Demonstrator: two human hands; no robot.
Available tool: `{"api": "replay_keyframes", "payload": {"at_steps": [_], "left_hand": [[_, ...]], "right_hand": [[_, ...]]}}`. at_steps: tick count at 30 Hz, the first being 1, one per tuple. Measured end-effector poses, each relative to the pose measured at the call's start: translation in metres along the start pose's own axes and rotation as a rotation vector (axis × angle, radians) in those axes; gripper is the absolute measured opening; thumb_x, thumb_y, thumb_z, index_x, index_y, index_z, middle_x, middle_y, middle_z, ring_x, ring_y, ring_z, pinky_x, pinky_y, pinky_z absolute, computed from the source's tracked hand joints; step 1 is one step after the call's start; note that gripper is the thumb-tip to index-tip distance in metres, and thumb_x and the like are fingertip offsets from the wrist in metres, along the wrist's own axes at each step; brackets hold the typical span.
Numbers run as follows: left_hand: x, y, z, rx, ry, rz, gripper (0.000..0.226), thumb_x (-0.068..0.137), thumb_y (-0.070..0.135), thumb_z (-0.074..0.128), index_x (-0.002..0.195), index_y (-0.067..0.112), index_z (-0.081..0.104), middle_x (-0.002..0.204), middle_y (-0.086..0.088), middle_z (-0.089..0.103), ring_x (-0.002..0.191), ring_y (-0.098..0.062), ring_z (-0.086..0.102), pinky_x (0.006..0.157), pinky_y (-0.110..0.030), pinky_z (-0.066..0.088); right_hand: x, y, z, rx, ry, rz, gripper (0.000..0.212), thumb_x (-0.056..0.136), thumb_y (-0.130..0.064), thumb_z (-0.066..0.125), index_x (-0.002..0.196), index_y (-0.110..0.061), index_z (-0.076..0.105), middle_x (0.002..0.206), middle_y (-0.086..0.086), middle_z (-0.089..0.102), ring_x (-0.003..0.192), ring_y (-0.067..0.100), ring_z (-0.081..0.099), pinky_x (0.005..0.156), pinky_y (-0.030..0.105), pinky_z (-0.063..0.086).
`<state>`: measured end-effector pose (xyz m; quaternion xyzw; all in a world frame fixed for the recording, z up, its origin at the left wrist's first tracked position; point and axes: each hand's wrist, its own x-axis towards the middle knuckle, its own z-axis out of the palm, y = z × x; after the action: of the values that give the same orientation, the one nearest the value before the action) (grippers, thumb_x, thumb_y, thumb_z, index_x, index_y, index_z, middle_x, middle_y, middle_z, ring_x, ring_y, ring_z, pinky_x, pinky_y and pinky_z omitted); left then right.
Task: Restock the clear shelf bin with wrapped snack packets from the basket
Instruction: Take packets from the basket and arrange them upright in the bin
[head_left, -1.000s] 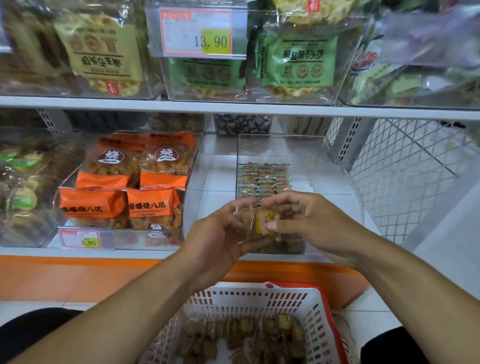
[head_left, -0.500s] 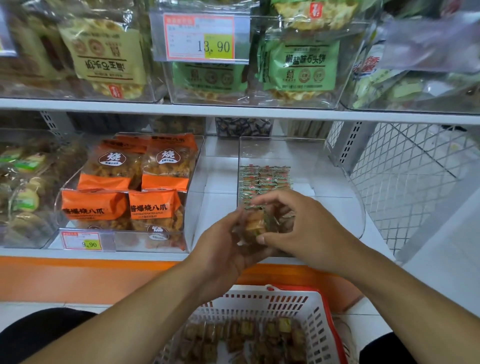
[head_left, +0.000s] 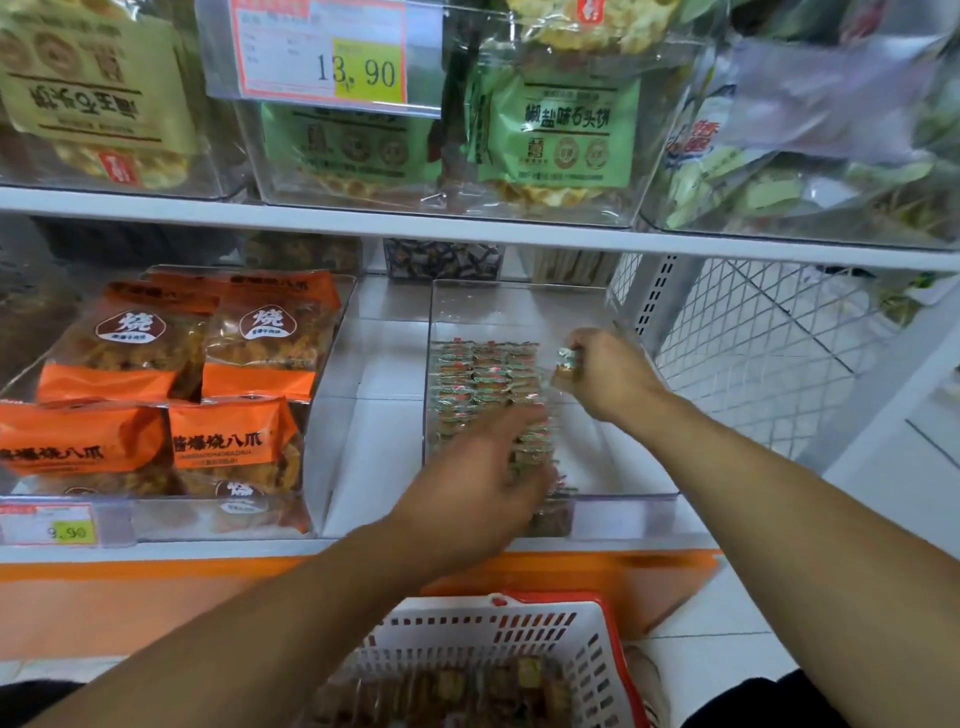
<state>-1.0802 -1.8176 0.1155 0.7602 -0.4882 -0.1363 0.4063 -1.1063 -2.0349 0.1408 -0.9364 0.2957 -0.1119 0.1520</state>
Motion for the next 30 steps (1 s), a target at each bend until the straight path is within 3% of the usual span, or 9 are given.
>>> {"api": "replay_keyframes", "payload": {"at_steps": [2, 4, 7, 9, 11, 17, 21, 26, 30], "left_hand": [[0.011, -0.013, 0.01, 0.376, -0.114, 0.104, 0.066, 0.095, 0.048, 0.059, 0.154, 0.037, 0.032, 0.163, 0.012, 0.031, 0.149, -0.012, 0.026, 0.122, -0.035, 0.025], [0.017, -0.024, 0.019, 0.571, -0.216, 0.086, 0.074, 0.094, 0.061, 0.051, 0.157, 0.033, 0.024, 0.169, 0.006, 0.017, 0.156, -0.018, 0.008, 0.127, -0.048, 0.009], [0.018, -0.034, 0.029, 0.718, -0.271, 0.101, 0.075, 0.088, 0.071, 0.044, 0.153, 0.033, 0.035, 0.166, 0.003, 0.025, 0.155, -0.023, 0.011, 0.124, -0.057, 0.009], [0.018, -0.036, 0.03, 0.721, -0.271, 0.09, 0.074, 0.085, 0.071, 0.045, 0.15, 0.035, 0.039, 0.163, 0.005, 0.03, 0.153, -0.023, 0.018, 0.124, -0.056, 0.012], [0.019, -0.037, 0.031, 0.721, -0.271, 0.083, 0.074, 0.083, 0.069, 0.047, 0.15, 0.037, 0.038, 0.162, 0.007, 0.031, 0.152, -0.022, 0.02, 0.123, -0.055, 0.014], [0.017, -0.039, 0.032, 0.701, -0.27, 0.071, 0.076, 0.083, 0.065, 0.052, 0.151, 0.035, 0.036, 0.164, 0.005, 0.028, 0.152, -0.023, 0.019, 0.125, -0.05, 0.018], [0.017, -0.041, 0.033, 0.697, -0.262, 0.079, 0.077, 0.084, 0.066, 0.053, 0.151, 0.036, 0.034, 0.164, 0.004, 0.028, 0.153, -0.024, 0.019, 0.125, -0.051, 0.019], [0.017, -0.041, 0.034, 0.699, -0.251, 0.085, 0.077, 0.083, 0.066, 0.054, 0.151, 0.035, 0.034, 0.164, 0.004, 0.028, 0.152, -0.024, 0.02, 0.123, -0.052, 0.023], [0.017, -0.041, 0.034, 0.703, -0.241, 0.093, 0.075, 0.083, 0.064, 0.055, 0.15, 0.035, 0.037, 0.162, 0.004, 0.031, 0.151, -0.025, 0.023, 0.122, -0.052, 0.025]], "right_hand": [[0.021, 0.012, 0.028, -0.109, -0.065, 0.055, 0.031, 0.088, 0.003, 0.062, 0.118, -0.004, 0.059, 0.11, 0.018, 0.065, 0.105, 0.035, 0.063, 0.085, 0.033, 0.048], [0.037, 0.022, 0.047, -0.099, -0.094, 0.139, 0.032, 0.089, 0.002, 0.059, 0.12, -0.003, 0.057, 0.114, 0.02, 0.063, 0.103, 0.037, 0.063, 0.077, 0.032, 0.047], [0.059, 0.032, 0.063, 0.007, -0.121, 0.203, 0.03, 0.091, -0.006, 0.063, 0.121, -0.008, 0.063, 0.12, 0.015, 0.065, 0.104, 0.032, 0.062, 0.082, 0.031, 0.049], [0.07, 0.036, 0.069, 0.138, -0.126, 0.231, 0.042, 0.091, -0.003, 0.063, 0.132, -0.011, 0.06, 0.131, 0.016, 0.06, 0.117, 0.033, 0.059, 0.1, 0.037, 0.049], [0.078, 0.038, 0.073, 0.224, -0.109, 0.259, 0.057, 0.087, 0.003, 0.066, 0.14, -0.012, 0.051, 0.137, 0.019, 0.054, 0.121, 0.036, 0.057, 0.104, 0.042, 0.049], [0.08, 0.033, 0.083, 0.35, 0.036, 0.388, 0.052, 0.083, 0.008, 0.064, 0.13, -0.009, 0.049, 0.114, 0.015, 0.06, 0.094, 0.031, 0.059, 0.085, 0.041, 0.057], [0.077, 0.032, 0.086, 0.342, 0.086, 0.363, 0.053, 0.083, 0.008, 0.063, 0.13, -0.012, 0.045, 0.099, 0.01, 0.055, 0.093, 0.033, 0.061, 0.073, 0.036, 0.053], [0.078, 0.033, 0.087, 0.242, 0.121, 0.303, 0.047, 0.088, 0.008, 0.055, 0.13, -0.009, 0.045, 0.088, 0.006, 0.053, 0.075, 0.025, 0.054, 0.065, 0.033, 0.046], [0.08, 0.03, 0.085, 0.202, 0.09, 0.298, 0.053, 0.087, 0.009, 0.058, 0.135, -0.007, 0.042, 0.099, 0.013, 0.058, 0.084, 0.03, 0.057, 0.069, 0.033, 0.045]]}}
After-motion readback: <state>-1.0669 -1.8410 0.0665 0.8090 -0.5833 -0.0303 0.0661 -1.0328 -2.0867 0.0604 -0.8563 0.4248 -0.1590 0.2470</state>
